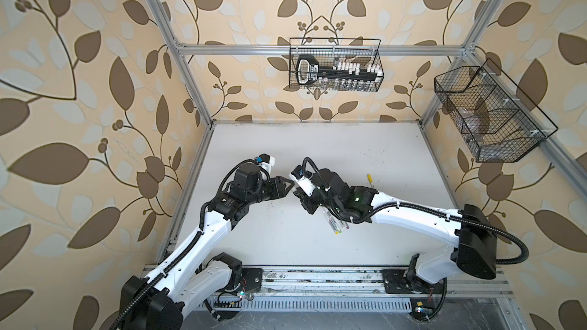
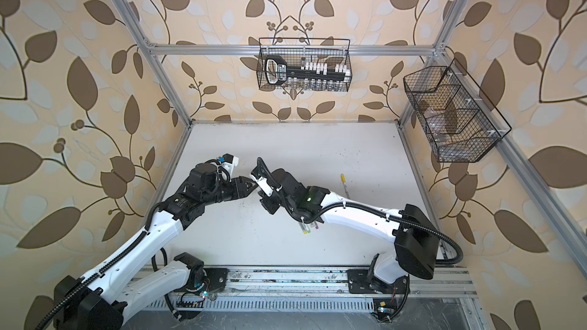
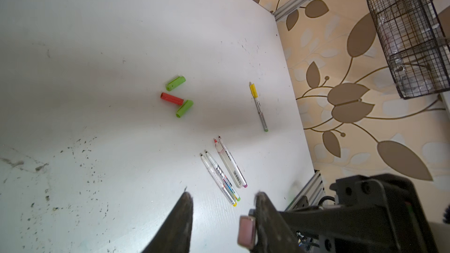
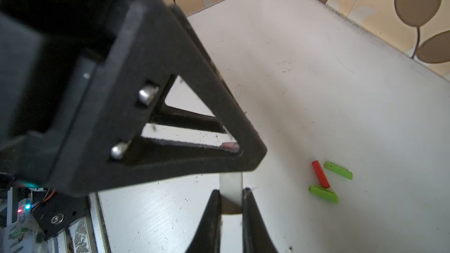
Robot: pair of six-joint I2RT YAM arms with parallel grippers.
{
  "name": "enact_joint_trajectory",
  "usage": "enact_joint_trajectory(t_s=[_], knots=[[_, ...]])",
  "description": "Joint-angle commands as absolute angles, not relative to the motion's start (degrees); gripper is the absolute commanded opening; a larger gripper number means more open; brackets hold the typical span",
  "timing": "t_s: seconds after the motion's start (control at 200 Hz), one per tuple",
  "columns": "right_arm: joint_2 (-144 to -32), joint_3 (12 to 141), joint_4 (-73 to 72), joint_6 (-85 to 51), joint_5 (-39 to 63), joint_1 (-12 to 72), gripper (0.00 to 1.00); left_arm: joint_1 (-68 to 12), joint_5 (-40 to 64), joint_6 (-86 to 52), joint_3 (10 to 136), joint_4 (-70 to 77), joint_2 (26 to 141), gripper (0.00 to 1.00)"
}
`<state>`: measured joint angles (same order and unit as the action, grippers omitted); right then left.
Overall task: Insert pens into pen caps
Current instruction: Pass a pen.
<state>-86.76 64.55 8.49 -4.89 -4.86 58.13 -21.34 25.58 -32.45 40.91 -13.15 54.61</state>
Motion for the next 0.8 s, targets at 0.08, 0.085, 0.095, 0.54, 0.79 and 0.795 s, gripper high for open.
enact_joint_trajectory(t_s=[0.08, 0.085, 0.095, 0.54, 0.79, 0.795], knots=[[-85.4, 63.91, 6.39, -4.63, -4.55, 58.5, 0.14, -21.36, 28.36, -32.53, 40.4, -10.12, 54.23, 0.32], [-85.41, 63.9, 6.36, -4.64, -4.56, 58.47, 0.14, -21.36, 28.42, -32.57, 40.37, -10.07, 54.23, 0.32], [-85.38, 63.92, 6.36, -4.7, -4.61, 58.45, 0.14, -21.36, 28.57, -32.53, 40.35, -9.99, 54.23, 0.31], [-86.35, 65.21, 8.11, -7.24, -5.3, 57.14, 0.3, -21.36, 28.62, -31.71, 40.93, -9.58, 55.37, 0.0], [-85.37, 63.78, 15.04, -9.87, -4.98, 53.53, 0.45, -21.1, 18.52, -27.65, 44.65, -18.99, 55.98, 0.0], [-85.36, 63.75, 15.21, -9.95, -4.95, 53.44, 0.45, -21.1, 18.31, -27.58, 44.78, -19.16, 55.98, 0.0]])
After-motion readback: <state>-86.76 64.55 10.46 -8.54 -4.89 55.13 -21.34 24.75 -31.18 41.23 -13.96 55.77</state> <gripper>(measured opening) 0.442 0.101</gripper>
